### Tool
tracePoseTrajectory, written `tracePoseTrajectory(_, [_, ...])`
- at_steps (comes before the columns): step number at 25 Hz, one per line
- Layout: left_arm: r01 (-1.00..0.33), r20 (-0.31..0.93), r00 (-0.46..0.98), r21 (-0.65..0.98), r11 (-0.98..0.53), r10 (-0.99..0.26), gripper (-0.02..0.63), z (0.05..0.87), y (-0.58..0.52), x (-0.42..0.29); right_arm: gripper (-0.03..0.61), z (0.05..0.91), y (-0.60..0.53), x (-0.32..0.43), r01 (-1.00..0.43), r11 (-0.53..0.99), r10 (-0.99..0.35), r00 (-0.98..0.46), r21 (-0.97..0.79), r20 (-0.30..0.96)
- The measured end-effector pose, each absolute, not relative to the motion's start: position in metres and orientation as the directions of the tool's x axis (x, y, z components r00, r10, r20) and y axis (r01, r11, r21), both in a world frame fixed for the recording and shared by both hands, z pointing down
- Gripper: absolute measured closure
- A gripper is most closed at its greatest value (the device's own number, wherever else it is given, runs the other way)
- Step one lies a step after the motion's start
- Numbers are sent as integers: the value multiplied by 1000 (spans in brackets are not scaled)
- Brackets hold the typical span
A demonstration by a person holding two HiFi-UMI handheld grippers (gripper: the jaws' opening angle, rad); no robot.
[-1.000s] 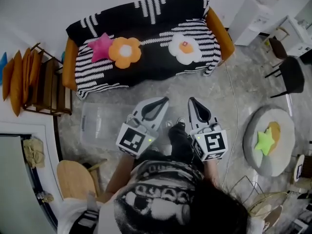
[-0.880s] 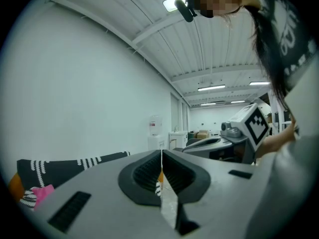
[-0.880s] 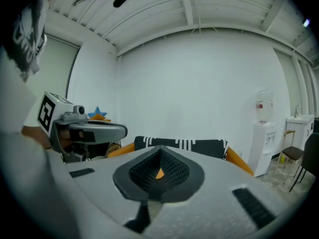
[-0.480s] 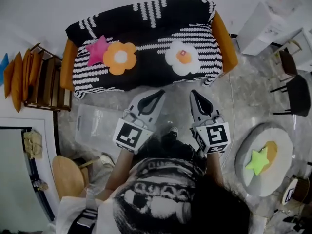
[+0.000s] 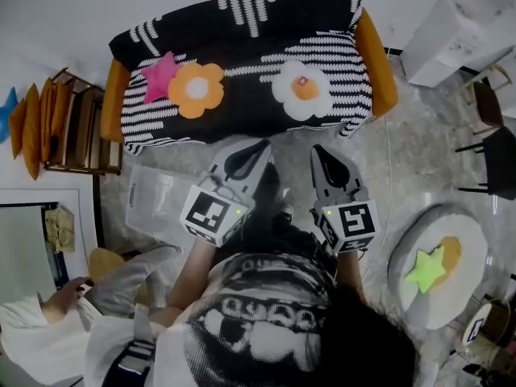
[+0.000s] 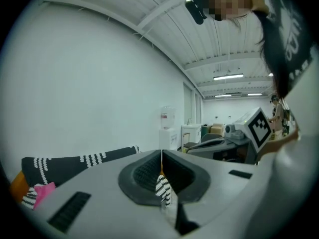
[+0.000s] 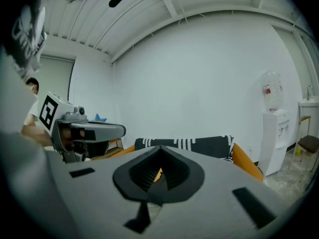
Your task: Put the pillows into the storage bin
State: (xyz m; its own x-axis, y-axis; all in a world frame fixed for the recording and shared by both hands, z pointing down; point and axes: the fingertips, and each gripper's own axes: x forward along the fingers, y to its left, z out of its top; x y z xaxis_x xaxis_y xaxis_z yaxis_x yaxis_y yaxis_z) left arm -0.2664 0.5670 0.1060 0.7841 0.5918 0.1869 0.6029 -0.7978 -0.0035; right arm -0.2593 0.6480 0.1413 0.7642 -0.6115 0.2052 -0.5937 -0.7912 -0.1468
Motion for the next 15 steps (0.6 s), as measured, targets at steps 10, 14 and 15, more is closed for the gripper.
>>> tracePoseTrajectory(10, [651, 251, 737, -15, -759, 627, 609, 130, 589, -185, 575, 159, 665, -181, -565, -808, -590, 777, -168, 220])
tracePoseTrajectory(14, [658, 227, 731, 14, -753, 643, 609, 140, 596, -120, 575, 166, 672, -127, -564, -816, -576, 775, -126, 262])
tracePoseTrajectory(15, [663, 214, 730, 12, -749, 649, 609, 141, 600, -104, 575, 167, 676, -114, -564, -817, -573, 773, -119, 272])
